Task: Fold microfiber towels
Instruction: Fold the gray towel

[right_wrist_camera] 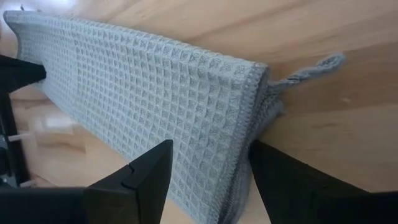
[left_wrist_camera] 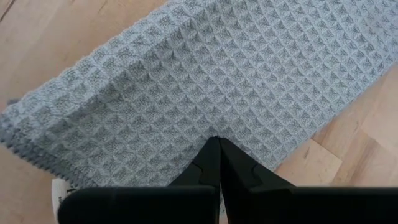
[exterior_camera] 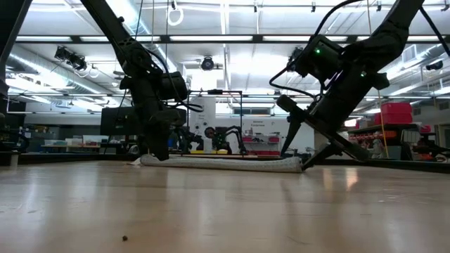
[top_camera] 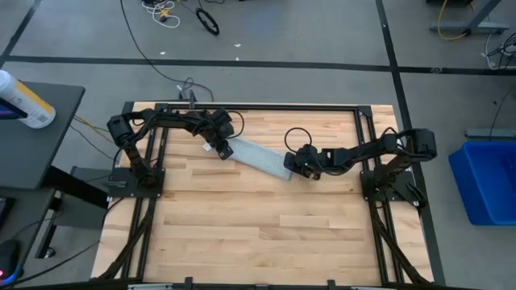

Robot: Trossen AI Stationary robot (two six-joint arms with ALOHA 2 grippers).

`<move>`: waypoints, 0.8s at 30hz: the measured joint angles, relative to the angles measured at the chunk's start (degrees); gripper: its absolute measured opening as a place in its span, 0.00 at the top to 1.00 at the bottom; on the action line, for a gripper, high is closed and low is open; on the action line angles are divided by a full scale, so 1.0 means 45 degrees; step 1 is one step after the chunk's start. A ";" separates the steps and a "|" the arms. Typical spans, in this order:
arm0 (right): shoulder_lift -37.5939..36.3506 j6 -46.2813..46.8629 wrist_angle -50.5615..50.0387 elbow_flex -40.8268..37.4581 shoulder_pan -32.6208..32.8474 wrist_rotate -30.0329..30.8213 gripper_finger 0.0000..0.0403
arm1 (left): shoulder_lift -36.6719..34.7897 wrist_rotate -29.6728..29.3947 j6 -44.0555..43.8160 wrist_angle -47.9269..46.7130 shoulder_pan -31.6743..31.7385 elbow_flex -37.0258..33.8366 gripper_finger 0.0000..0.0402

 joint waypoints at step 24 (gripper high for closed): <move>0.0274 0.0146 0.0239 -0.0011 -0.0005 0.0003 0.75 | 0.0000 -0.0004 0.0049 0.0044 0.0000 -0.0004 1.00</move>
